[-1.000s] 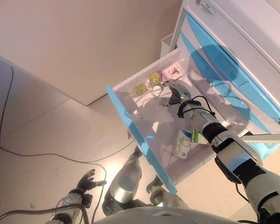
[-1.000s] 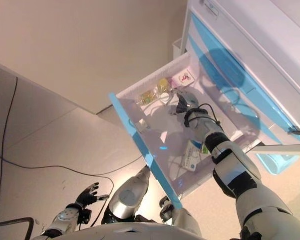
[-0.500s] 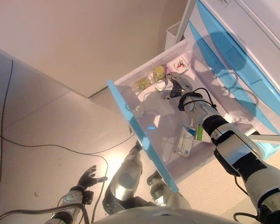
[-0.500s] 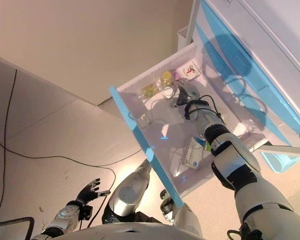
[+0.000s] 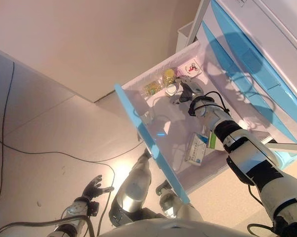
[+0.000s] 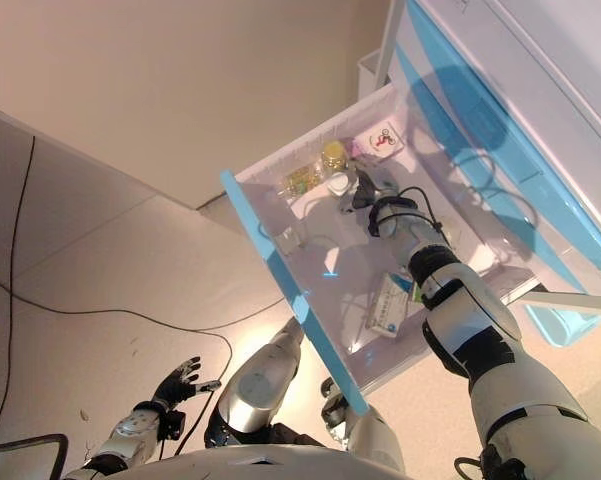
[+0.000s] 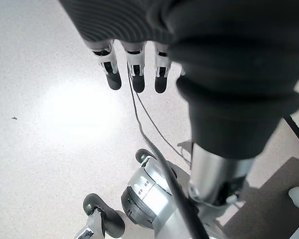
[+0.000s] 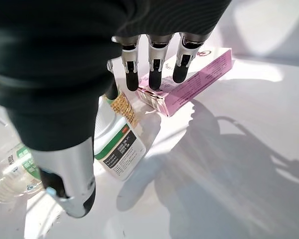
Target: Open the drawer and pick up the medicine
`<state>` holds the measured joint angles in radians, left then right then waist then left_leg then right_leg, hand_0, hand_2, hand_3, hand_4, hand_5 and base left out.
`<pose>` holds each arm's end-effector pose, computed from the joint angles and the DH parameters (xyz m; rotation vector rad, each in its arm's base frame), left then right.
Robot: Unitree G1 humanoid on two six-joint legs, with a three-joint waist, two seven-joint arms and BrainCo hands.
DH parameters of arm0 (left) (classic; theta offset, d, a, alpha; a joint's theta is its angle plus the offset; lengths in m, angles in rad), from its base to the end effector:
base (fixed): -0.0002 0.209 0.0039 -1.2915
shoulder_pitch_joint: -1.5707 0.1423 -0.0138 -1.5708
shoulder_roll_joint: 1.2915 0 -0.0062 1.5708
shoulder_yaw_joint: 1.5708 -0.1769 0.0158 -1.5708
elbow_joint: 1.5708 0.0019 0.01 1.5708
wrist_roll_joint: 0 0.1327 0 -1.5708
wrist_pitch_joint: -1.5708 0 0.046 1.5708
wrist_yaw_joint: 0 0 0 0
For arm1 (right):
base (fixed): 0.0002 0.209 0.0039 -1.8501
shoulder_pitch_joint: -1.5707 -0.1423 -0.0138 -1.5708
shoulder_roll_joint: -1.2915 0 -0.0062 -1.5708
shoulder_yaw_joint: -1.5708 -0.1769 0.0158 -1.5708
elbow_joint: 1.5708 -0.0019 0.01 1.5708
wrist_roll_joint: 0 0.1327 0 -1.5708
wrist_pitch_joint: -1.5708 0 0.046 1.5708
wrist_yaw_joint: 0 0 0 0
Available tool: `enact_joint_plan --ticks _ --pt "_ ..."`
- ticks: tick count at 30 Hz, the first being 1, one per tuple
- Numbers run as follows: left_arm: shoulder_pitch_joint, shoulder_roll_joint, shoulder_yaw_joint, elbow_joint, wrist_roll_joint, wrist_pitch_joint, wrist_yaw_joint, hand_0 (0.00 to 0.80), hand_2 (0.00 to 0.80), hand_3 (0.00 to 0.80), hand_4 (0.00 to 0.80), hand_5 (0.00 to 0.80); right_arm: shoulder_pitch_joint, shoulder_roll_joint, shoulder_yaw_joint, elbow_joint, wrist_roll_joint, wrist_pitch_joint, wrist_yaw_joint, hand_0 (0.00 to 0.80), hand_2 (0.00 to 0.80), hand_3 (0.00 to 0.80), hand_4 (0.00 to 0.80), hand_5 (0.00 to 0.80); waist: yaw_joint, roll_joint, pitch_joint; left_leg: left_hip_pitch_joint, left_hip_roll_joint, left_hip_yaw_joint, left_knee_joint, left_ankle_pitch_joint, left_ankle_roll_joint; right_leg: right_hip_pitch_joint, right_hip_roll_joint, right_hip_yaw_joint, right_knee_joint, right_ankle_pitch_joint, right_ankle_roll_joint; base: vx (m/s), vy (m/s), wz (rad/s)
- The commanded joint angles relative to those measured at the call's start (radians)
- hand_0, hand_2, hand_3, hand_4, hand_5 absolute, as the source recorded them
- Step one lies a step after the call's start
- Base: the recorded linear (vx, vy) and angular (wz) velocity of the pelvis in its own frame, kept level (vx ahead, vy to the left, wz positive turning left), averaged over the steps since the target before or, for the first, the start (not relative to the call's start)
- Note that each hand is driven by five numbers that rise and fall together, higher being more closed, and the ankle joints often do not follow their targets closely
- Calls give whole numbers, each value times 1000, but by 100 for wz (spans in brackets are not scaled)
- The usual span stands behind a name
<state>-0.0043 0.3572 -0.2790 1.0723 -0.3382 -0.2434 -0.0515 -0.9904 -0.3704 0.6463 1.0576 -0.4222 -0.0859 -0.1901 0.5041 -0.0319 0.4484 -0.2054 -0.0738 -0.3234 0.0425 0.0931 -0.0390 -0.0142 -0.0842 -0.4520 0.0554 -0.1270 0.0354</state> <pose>0.1040 0.2415 -0.0818 0.1557 0.8447 0.0538 0.3419 -0.1511 0.1192 -1.2701 -0.1143 0.1743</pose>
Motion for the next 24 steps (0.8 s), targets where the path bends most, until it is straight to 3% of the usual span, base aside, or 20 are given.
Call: enact_joint_plan --ticks 1,2,3,4,5,8,9,24 --pt "45 30 -22 -30 -24 -15 4 0 0 0 0 0 -76 6 57 -52 12 -8 11 0 0 0 0 0 16 0 38 -36 -89 26 80 -113 78 -103 -96 51 85 127 88 0 0 0" --pt "44 30 -21 -31 -25 -14 3 0 0 0 0 0 -77 7 59 -51 10 -9 13 0 0 0 0 0 17 0 40 -36 -89 25 80 -112 79 -103 -96 50 86 127 88 0 0 0" --pt "43 30 -21 -31 -25 -14 3 0 0 0 0 0 -79 7 61 -50 10 -10 16 66 66 66 66 66 17 1 41 -37 -89 25 80 -112 79 -103 -96 49 86 127 88 0 0 0" --pt "44 31 -22 -33 -25 -14 3 0 0 0 0 0 -78 9 63 -51 5 -11 18 176 176 176 176 176 19 1 42 -38 -90 25 80 -112 79 -105 -97 48 87 128 88 0 0 0" --pt "42 30 -21 -31 -24 -14 3 0 0 0 0 0 -80 11 65 -48 3 -13 21 395 395 395 395 395 19 0 43 -38 -90 25 80 -112 78 -105 -97 47 87 128 88 0 0 0" --pt "41 35 -17 -36 -26 -9 -1 0 0 0 0 0 -81 15 70 -48 7 -13 25 744 744 744 744 744 21 0 45 -41 -90 25 79 -112 78 -109 -97 46 89 128 89 0 0 0" --pt "39 35 -17 -32 -28 -11 -3 0 0 0 0 0 -83 17 70 -48 6 -13 25 800 800 800 800 800 21 0 46 -41 -90 26 79 -112 79 -110 -97 46 89 129 89 0 0 0" --pt "29 39 -13 -45 -18 -3 7 0 0 0 0 0 -76 25 64 -55 14 -6 0 800 800 800 800 800 18 -14 50 -39 -86 30 71 -115 82 -119 -93 51 85 139 95 0 0 0"
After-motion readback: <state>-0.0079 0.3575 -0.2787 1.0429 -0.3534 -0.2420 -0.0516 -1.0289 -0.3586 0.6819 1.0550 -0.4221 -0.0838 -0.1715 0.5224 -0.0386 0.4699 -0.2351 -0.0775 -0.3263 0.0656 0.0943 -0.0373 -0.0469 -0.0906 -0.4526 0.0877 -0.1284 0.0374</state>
